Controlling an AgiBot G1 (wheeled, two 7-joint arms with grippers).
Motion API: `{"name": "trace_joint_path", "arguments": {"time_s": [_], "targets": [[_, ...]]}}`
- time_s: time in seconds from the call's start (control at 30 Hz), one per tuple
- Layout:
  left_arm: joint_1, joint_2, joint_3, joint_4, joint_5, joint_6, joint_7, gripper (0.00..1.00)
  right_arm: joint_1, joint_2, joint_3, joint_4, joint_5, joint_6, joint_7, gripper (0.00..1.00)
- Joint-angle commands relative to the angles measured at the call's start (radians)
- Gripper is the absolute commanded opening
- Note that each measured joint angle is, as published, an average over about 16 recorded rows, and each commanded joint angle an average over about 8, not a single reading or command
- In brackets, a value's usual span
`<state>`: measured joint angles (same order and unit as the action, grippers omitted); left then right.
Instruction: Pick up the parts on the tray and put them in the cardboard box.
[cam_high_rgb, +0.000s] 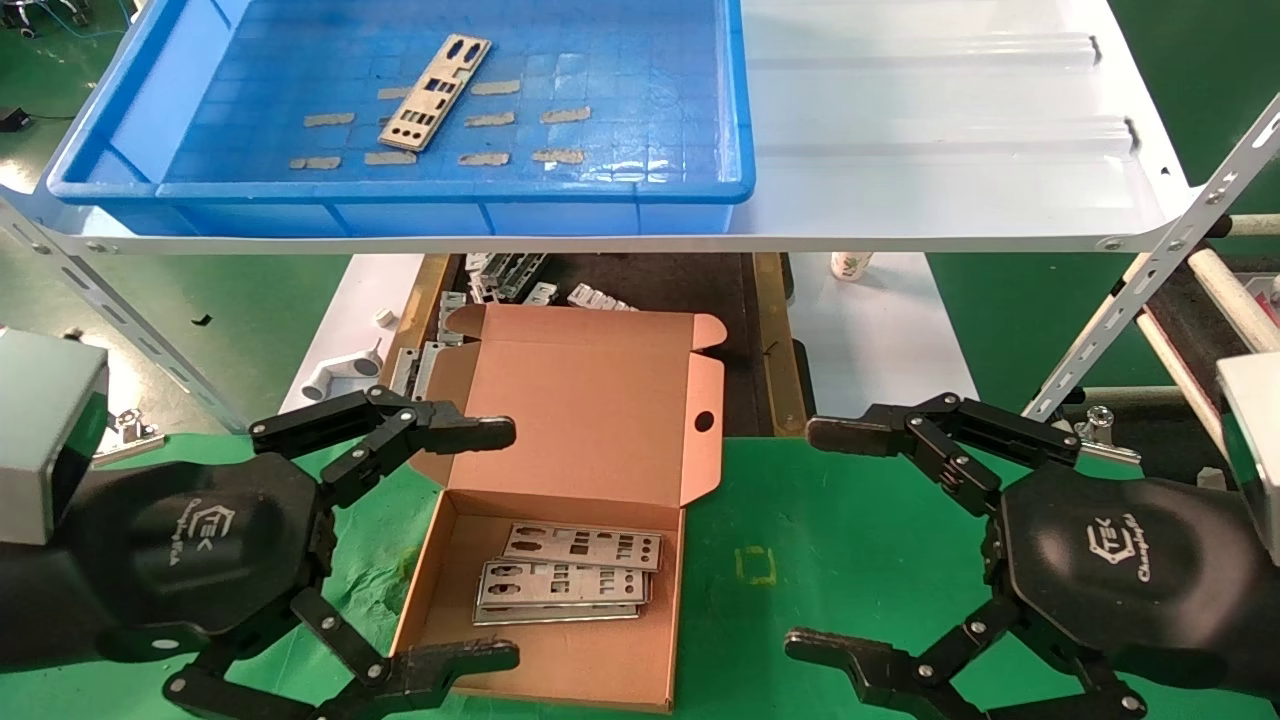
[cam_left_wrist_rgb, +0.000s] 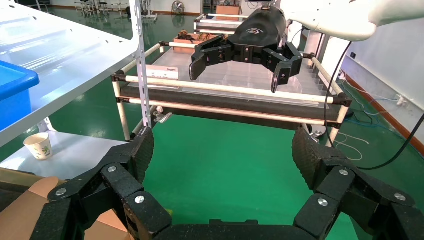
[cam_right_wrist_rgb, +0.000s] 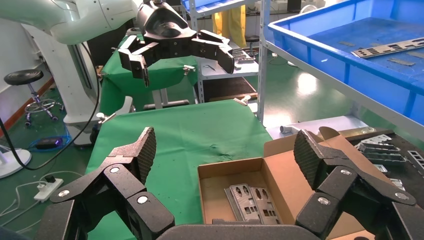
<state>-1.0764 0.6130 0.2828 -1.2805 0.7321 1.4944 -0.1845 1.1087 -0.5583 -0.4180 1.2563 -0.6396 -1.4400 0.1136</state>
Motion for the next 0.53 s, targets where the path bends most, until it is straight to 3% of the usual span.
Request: {"name": "trace_joint_path", "arguments": {"time_s": [0.03, 0.53], "targets": [[0.0, 0.0, 0.0, 0.0, 0.0, 0.0, 0.0, 1.0, 0.0, 0.0, 0.0, 0.0, 0.0, 0.0, 0.0, 1.0], [0.0, 0.0, 0.0, 0.0, 0.0, 0.0, 0.0, 1.0, 0.0, 0.0, 0.0, 0.0, 0.0, 0.0, 0.0, 1.0]]}}
